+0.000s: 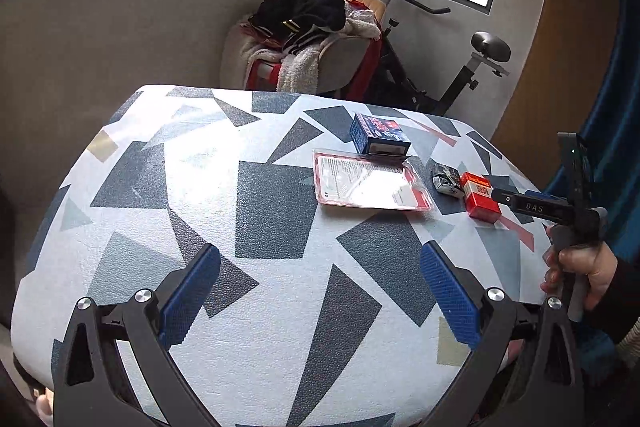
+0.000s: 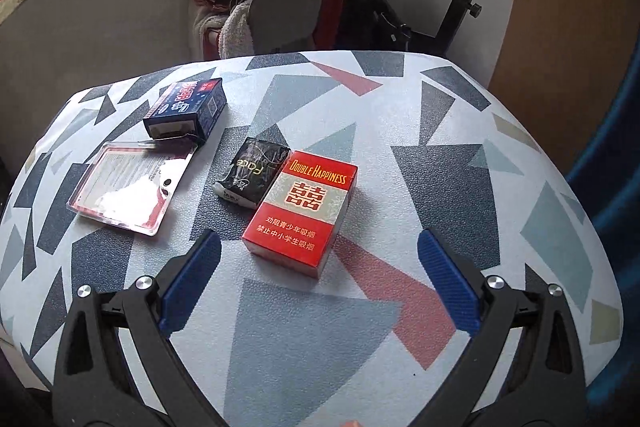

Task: Collect trash
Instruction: 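Grasp the red Double Happiness pack with the right tool while the left tool reaches the blister card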

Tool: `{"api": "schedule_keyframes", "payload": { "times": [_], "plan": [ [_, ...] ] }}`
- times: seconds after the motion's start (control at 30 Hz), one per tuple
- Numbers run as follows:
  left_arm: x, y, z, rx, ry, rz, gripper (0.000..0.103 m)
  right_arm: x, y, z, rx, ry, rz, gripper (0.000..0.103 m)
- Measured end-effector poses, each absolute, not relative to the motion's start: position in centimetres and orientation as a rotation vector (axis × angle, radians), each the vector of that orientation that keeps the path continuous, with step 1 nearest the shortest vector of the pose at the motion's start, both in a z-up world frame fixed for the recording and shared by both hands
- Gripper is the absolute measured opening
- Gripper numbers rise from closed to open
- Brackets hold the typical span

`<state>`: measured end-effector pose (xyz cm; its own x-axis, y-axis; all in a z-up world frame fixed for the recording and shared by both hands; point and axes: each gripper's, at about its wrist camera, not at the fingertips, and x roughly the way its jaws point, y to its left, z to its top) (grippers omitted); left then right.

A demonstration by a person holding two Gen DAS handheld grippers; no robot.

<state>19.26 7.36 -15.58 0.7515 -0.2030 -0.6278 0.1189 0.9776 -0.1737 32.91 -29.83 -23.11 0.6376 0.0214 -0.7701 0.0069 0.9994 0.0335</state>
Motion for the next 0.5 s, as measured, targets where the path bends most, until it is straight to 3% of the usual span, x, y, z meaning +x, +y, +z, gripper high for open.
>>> {"api": "schedule_keyframes", "payload": {
  "times": [0.13,0.37,0.43,0.5],
  "plan": [
    [21.6,7.7,-15.7,-0.094,0.695,-0.145,0.097,36.2,-29.1,-24.7,0.031,0.929,0.011,0.079],
    [24.6,7.8,-16.9,-0.112,0.715,-0.141,0.096,37.2,-29.4,-26.4,0.031,0.955,-0.034,0.067],
    [25.4,7.7,-17.4,-0.128,0.733,-0.164,0.087,36.7,-29.8,-26.4,0.028,0.941,-0.052,0.064],
    [26.1,7.5,-17.8,-0.148,0.752,-0.185,0.085,36.5,-30.4,-26.4,0.069,0.942,-0.03,0.063]
  ]
}}
